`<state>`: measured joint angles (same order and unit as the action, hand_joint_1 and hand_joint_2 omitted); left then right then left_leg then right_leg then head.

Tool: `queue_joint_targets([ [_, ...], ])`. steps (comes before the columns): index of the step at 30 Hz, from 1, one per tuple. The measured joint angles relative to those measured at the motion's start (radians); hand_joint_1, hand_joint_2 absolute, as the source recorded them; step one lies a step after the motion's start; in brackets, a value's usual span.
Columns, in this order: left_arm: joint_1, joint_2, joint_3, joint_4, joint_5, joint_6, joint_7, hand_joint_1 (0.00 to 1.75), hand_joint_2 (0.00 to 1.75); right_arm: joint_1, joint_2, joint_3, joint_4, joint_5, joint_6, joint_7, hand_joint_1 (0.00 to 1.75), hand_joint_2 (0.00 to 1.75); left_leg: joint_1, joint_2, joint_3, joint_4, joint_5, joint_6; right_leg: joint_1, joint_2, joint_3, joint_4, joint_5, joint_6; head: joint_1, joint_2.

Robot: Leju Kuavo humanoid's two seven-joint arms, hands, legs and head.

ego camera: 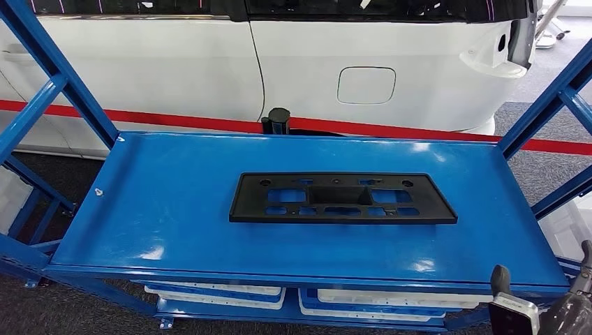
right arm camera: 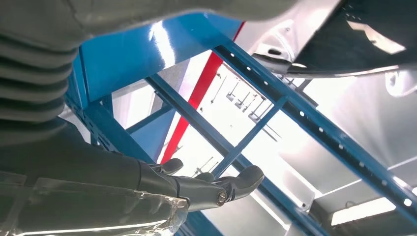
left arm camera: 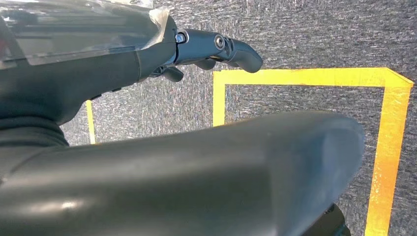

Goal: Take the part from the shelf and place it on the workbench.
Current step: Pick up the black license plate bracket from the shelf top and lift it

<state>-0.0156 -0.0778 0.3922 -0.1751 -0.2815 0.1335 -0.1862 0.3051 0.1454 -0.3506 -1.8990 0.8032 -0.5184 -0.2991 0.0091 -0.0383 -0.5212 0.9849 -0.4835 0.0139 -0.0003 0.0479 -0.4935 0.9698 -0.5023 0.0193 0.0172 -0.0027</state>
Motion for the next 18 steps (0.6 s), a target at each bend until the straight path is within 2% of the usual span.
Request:
queue_joint_targets([
  [9, 0.0, 0.0, 0.0, 0.0, 0.0, -0.001, 0.0, 0.0, 0.0, 0.002, -0.002, 0.0, 0.0, 0.028, 0.001, 0.008, 0.0, 1.75, 0.0, 0.0, 0.0, 0.0, 0.0, 0.0, 0.0, 0.0, 0.0, 0.0, 0.0, 0.0, 0.0, 0.0],
  [11, 0.0, 0.0, 0.0, 0.0, -0.001, -0.002, 0.0, 0.0, 0.0, 0.006, -0.007, 0.0, -0.002, 0.086, 0.002, 0.021, 0.0, 1.75, 0.0, 0.0, 0.0, 0.0, 0.0, 0.0, 0.0, 0.0, 0.0, 0.0, 0.0, 0.0, 0.0, 0.0],
  [14, 0.0, 0.0, -0.002, 0.0, -0.006, -0.009, 0.002, 0.0, 0.0, 0.012, -0.027, 0.0, -0.012, 0.243, 0.026, 0.057, 0.0, 1.75, 0.0, 0.0, 0.0, 0.0, 0.0, 0.0, 0.0, 0.0, 0.0, 0.0, 0.0, 0.0, 0.0, 0.0],
  [18, 0.0, -0.001, -0.004, -0.001, -0.011, -0.017, 0.003, 0.0, 0.0, 0.012, -0.059, 0.005, -0.013, 0.329, 0.081, 0.092, 0.0, 1.75, 0.0, 0.0, 0.0, 0.0, 0.0, 0.0, 0.0, 0.0, 0.0, 0.0, 0.0, 0.0, 0.0, 0.0],
])
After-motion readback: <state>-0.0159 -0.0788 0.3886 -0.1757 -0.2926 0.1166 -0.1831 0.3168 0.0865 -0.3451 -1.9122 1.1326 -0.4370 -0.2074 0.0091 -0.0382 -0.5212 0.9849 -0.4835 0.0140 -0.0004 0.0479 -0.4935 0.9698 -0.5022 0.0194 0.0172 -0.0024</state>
